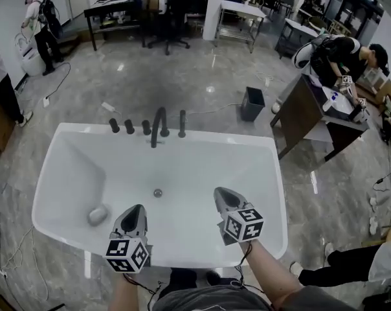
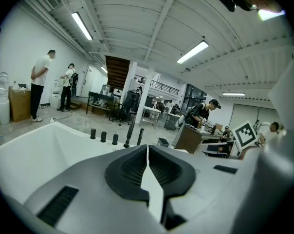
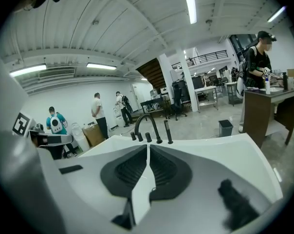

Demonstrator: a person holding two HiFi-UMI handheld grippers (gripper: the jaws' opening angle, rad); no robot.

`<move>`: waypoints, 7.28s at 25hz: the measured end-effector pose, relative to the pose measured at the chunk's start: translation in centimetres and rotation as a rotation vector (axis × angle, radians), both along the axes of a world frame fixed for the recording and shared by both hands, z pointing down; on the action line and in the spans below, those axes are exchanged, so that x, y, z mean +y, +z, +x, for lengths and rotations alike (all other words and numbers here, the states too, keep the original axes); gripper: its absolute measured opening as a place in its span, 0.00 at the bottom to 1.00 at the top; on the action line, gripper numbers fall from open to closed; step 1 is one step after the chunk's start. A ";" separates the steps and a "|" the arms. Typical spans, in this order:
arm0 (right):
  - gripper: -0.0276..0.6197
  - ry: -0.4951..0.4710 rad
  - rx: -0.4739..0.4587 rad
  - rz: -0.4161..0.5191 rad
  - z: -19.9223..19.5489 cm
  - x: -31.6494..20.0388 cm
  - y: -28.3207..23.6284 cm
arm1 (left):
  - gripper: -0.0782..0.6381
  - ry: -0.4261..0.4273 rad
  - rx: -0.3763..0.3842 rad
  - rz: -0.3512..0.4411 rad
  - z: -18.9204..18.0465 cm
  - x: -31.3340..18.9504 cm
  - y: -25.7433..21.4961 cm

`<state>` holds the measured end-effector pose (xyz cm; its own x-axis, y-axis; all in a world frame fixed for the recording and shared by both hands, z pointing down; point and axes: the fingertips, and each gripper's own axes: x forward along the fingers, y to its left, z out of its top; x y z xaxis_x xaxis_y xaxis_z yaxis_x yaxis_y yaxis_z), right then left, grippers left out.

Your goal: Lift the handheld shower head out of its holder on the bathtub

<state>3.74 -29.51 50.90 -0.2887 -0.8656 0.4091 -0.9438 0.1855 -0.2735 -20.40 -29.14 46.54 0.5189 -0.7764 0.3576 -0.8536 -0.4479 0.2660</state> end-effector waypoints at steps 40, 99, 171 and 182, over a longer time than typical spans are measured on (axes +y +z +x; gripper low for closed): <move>0.09 0.025 0.047 0.037 -1.3 -27.6 8.2 | 0.14 0.023 -0.029 0.001 6.1 -24.3 7.6; 0.26 -0.028 0.200 0.096 1.0 -44.2 15.7 | 0.14 -0.068 -0.058 -0.014 6.5 -29.3 12.7; 0.26 -0.168 0.115 0.500 11.8 14.2 -18.4 | 0.14 0.007 0.006 0.119 16.1 8.5 -7.1; 0.26 -0.157 0.107 0.385 12.5 13.2 -13.9 | 0.14 0.011 0.007 0.084 17.1 9.6 -5.5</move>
